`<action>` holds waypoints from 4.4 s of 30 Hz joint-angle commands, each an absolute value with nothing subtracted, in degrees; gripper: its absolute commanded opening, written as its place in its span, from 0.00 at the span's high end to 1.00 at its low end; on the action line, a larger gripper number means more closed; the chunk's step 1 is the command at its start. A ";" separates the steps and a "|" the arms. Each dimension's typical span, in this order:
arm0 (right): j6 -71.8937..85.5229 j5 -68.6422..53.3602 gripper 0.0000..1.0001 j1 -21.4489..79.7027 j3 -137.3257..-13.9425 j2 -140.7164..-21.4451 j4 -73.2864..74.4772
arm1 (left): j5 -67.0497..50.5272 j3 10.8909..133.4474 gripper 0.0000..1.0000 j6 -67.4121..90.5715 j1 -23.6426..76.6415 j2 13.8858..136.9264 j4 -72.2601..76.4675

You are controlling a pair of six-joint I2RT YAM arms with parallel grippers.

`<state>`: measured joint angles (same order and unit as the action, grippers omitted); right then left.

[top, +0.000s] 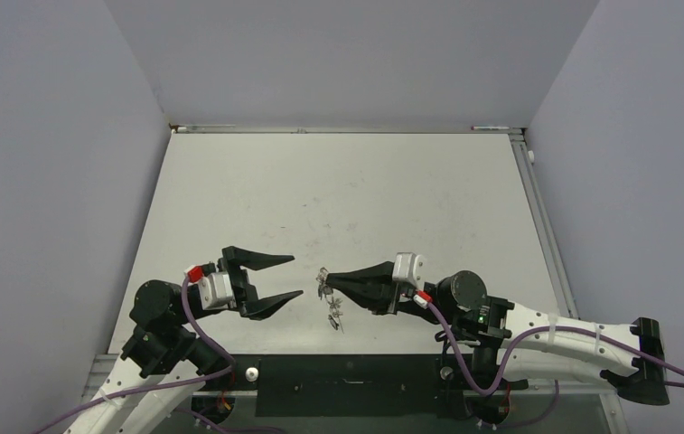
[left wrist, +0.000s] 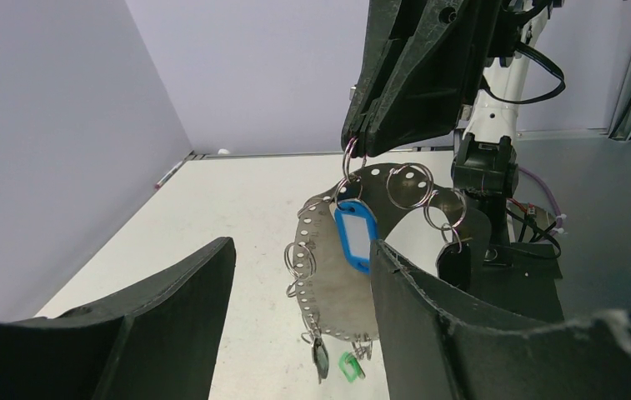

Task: Put the keys on the keyring

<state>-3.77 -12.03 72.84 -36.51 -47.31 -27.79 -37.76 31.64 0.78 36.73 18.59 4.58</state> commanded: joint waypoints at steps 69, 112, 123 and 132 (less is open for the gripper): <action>-1.77 -13.50 0.95 73.07 -35.51 -43.58 -32.30 | -43.39 29.45 0.50 4.11 34.14 15.78 16.04; -0.22 -16.20 0.95 73.37 -37.00 -45.80 -33.04 | -54.38 27.60 0.62 16.33 33.31 25.61 32.48; -0.09 -16.96 0.95 73.47 -37.87 -47.26 -33.98 | -54.84 27.09 0.65 19.78 33.40 29.40 36.51; 0.00 -17.31 0.95 73.56 -38.14 -48.08 -34.89 | -55.71 26.83 0.67 21.57 34.01 31.29 38.32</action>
